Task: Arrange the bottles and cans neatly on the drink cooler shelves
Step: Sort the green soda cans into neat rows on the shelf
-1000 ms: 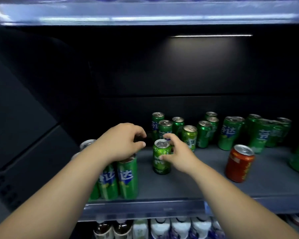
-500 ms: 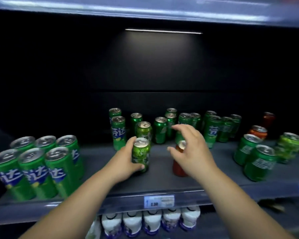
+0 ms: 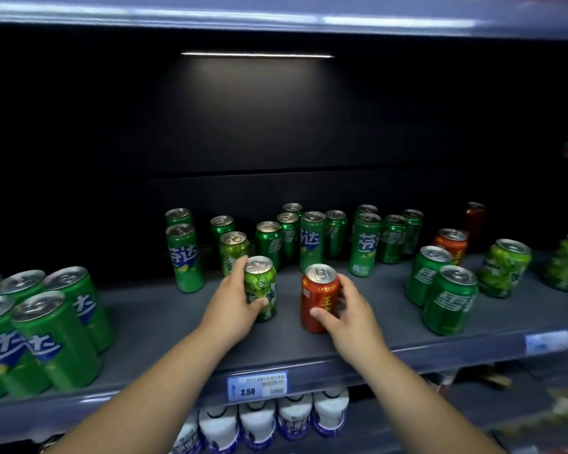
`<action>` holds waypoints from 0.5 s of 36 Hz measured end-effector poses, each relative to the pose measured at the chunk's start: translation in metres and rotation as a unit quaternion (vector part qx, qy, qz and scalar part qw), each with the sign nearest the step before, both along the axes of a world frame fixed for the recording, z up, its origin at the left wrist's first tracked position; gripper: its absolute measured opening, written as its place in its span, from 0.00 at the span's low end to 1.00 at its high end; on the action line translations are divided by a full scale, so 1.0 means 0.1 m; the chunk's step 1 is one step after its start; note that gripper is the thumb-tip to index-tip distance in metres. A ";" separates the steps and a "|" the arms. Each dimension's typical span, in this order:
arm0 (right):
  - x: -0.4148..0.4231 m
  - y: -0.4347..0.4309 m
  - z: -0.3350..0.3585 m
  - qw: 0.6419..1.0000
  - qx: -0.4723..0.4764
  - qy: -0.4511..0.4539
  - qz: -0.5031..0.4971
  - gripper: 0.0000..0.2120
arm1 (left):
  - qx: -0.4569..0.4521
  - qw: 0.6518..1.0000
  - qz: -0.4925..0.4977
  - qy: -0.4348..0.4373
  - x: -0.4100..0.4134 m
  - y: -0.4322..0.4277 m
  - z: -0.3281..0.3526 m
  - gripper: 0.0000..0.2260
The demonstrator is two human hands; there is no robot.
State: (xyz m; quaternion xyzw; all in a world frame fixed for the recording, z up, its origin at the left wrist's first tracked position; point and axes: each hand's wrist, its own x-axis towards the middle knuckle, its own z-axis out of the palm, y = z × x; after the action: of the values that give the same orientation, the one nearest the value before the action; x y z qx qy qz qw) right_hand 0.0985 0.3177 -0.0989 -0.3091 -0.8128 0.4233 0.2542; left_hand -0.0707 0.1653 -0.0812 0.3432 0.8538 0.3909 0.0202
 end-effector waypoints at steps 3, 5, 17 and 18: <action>0.04 0.05 0.01 0.999 0.024 -0.007 -0.026 0.36 | 0.009 1.000 -0.004 -0.005 0.09 0.21 0.00 0.40; 0.05 0.05 -0.01 0.998 0.043 -0.011 -0.035 0.37 | 0.008 1.000 -0.012 -0.009 0.16 0.34 0.00 0.40; -0.01 0.02 0.28 0.993 0.094 0.028 -0.067 0.42 | -0.035 0.999 -0.041 0.010 -0.06 0.11 0.18 0.39; -0.04 0.00 0.38 0.990 0.116 0.038 -0.064 0.41 | -0.042 0.998 -0.035 0.031 -0.12 0.04 0.24 0.37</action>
State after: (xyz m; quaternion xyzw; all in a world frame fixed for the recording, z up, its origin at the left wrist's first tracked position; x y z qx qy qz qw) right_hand 0.0941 0.3181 -0.0605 -0.3128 -0.8244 0.3209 0.3459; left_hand -0.0830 0.1690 -0.0568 0.3834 0.8572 0.3431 0.0214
